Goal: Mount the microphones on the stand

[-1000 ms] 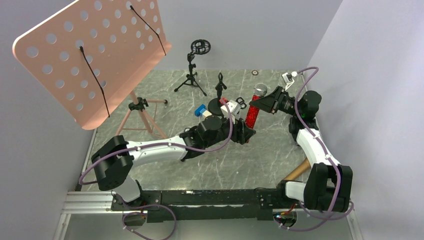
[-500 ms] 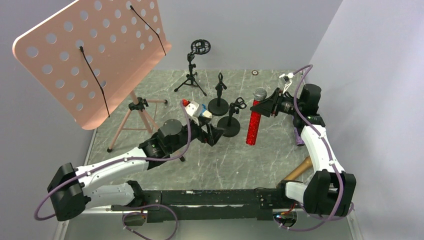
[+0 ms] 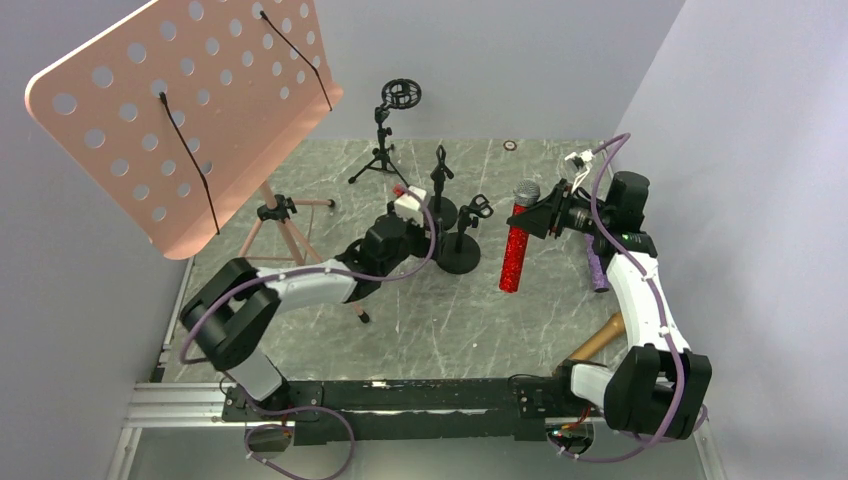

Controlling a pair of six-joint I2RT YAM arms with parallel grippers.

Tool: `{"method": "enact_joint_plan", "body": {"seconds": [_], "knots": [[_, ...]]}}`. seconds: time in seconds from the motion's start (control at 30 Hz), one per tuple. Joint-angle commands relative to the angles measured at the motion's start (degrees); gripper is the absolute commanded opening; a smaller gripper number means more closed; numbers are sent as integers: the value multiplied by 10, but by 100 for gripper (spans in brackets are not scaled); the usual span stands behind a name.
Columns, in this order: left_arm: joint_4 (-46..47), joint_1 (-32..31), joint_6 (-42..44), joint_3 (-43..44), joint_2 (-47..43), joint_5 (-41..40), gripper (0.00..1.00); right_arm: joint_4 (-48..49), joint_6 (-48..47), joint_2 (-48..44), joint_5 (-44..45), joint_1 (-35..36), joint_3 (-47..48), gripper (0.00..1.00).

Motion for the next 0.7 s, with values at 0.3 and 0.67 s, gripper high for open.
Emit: {"method": "enact_joint_plan", "body": {"seconds": [0.3,0.67], "knots": [[367,22,134,114,229,-91,74,19,-5,-19,-25,-11,10,8],[331,65,79,200,294,-41,63,16,-4,-13,-30,-11,12,9]]}}
